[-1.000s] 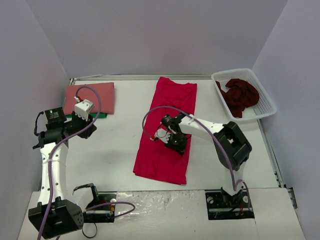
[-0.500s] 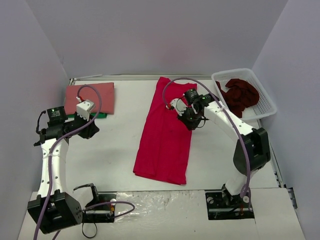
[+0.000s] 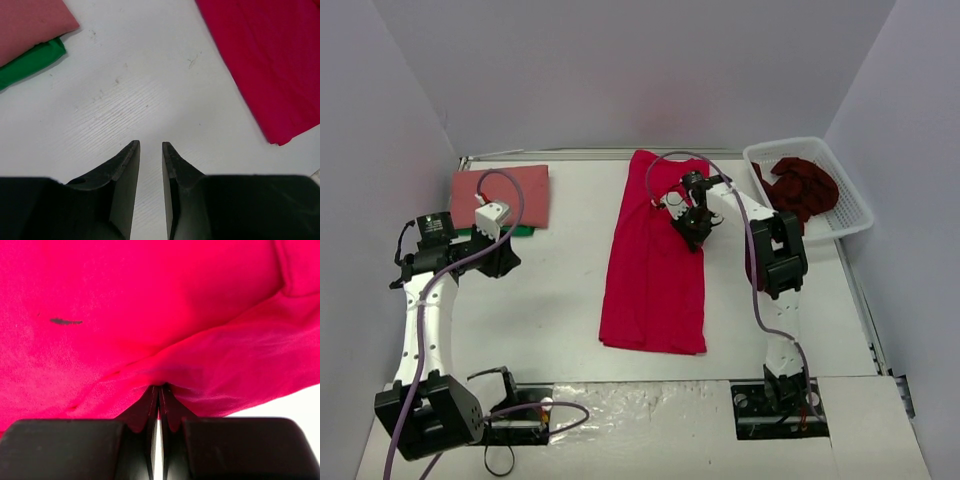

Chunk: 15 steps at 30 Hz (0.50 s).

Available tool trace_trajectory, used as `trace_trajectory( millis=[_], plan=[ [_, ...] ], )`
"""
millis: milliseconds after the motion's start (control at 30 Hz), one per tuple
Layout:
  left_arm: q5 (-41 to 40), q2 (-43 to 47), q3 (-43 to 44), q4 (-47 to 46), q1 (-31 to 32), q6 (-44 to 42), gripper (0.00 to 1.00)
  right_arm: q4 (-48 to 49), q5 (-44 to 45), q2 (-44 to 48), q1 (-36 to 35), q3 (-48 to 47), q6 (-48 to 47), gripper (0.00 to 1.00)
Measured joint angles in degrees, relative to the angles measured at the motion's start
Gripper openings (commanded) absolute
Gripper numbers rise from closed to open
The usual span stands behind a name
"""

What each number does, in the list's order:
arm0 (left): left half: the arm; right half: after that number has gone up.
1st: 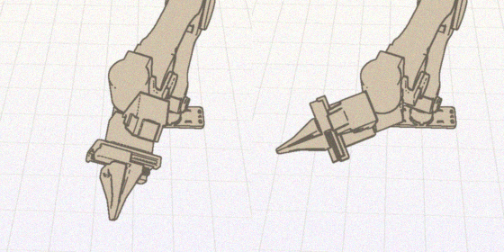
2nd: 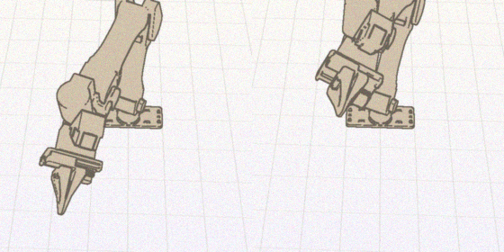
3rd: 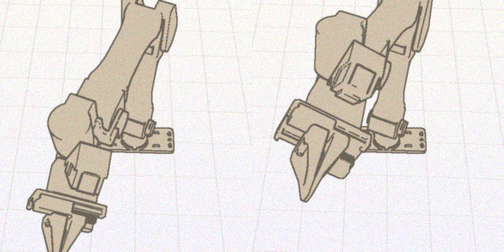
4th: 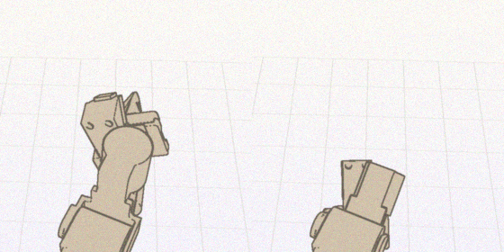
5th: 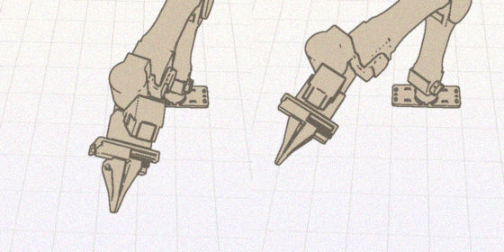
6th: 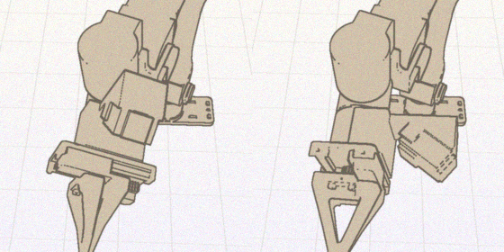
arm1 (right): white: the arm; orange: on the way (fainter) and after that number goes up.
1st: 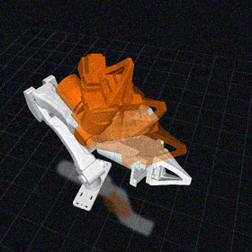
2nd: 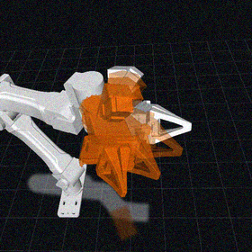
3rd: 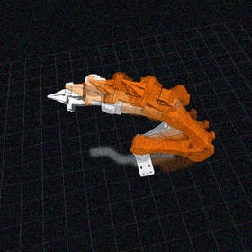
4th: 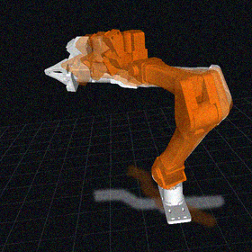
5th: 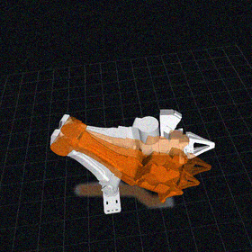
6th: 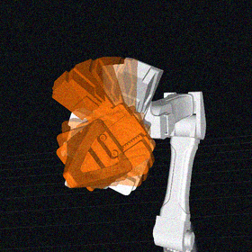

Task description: Fold and stack the t-shirts

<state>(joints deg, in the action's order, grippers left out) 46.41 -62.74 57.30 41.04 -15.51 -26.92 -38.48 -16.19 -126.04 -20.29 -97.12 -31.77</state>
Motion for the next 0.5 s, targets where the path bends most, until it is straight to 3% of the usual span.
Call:
trace_trajectory(
  millis=[500],
  plan=[
    [-1.05,-3.04,0.0,0.0,0.0,-0.26,0.24,-5.16,5.84,-17.33,0.26,-30.38,-1.51,0.0]
  ],
)
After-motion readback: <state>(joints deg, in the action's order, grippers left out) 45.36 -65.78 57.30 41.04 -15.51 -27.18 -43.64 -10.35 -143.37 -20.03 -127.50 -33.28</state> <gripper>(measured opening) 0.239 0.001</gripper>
